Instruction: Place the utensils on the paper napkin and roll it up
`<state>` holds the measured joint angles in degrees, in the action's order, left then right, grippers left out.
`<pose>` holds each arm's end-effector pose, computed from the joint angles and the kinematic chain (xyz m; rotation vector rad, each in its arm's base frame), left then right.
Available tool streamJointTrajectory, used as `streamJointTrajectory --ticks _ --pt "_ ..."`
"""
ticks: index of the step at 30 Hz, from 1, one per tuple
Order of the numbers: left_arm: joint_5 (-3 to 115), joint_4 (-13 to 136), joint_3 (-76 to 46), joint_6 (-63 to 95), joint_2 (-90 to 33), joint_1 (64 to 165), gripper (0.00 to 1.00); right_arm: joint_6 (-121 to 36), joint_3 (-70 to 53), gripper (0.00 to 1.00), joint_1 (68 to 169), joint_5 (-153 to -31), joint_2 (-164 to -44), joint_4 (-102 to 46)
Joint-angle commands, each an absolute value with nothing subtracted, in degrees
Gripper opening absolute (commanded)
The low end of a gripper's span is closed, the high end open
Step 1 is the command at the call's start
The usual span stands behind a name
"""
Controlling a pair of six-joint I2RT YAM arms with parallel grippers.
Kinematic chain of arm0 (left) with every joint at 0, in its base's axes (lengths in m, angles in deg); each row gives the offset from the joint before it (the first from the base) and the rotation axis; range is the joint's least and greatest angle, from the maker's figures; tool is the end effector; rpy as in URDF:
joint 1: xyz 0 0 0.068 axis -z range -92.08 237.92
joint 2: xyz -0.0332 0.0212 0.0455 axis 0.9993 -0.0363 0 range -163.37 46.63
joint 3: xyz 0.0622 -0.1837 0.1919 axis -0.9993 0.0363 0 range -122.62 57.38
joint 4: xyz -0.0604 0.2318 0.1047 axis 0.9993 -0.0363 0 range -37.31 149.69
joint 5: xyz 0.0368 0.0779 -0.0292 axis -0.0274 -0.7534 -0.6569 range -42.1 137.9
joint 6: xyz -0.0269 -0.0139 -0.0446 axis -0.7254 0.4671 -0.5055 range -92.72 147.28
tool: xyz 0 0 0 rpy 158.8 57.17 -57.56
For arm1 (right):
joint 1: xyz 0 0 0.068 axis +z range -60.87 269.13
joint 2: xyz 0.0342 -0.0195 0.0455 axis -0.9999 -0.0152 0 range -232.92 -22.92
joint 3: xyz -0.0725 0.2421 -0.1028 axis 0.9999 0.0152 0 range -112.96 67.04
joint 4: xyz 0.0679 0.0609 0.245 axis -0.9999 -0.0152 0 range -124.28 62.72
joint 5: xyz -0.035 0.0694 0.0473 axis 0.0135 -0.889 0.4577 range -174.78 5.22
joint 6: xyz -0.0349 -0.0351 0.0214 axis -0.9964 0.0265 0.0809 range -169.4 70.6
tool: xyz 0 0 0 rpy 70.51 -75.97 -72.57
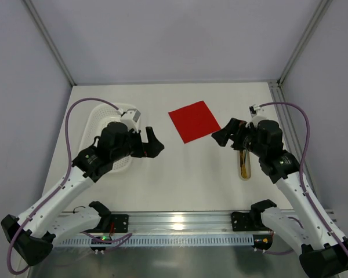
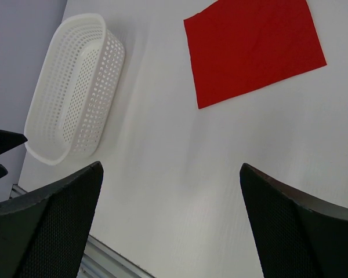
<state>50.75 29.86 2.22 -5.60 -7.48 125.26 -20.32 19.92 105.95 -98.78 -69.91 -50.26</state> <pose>0.1619 -0.1258 0.3392 0.1166 2.1694 -0.7836 0.1744 0.0617 0.3250 0.0524 2.0364 0.7551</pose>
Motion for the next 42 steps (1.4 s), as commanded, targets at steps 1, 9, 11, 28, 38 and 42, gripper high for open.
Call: streamJointTrajectory --ticks 1,9,11,28,38,42 --pt "49.9 32.0 2.4 -7.3 -6.5 125.1 1.00 -19.3 17.4 1.00 106.2 -95.8 -69.4 -45.9" --pt "49.3 34.7 6.1 -7.7 -5.7 125.1 1.00 -22.0 14.4 0.93 106.1 -93.0 -83.4 -34.1" --pt "52.4 35.5 6.2 -6.9 -5.9 125.1 1.00 -22.4 10.4 0.71 106.1 -91.6 -88.5 -33.3" --pt "59.0 37.4 11.7 -11.3 -2.3 125.1 1.00 -17.6 -9.9 0.04 108.6 -99.0 -135.0 -18.9" --pt "55.4 40.9 12.9 -15.3 -2.4 125.1 1.00 -20.9 -7.7 0.04 111.2 -98.8 -139.1 -21.7" --pt "53.4 41.3 13.3 -16.4 -2.1 125.1 0.99 -21.0 -4.1 0.04 112.3 -99.4 -138.8 -20.2"
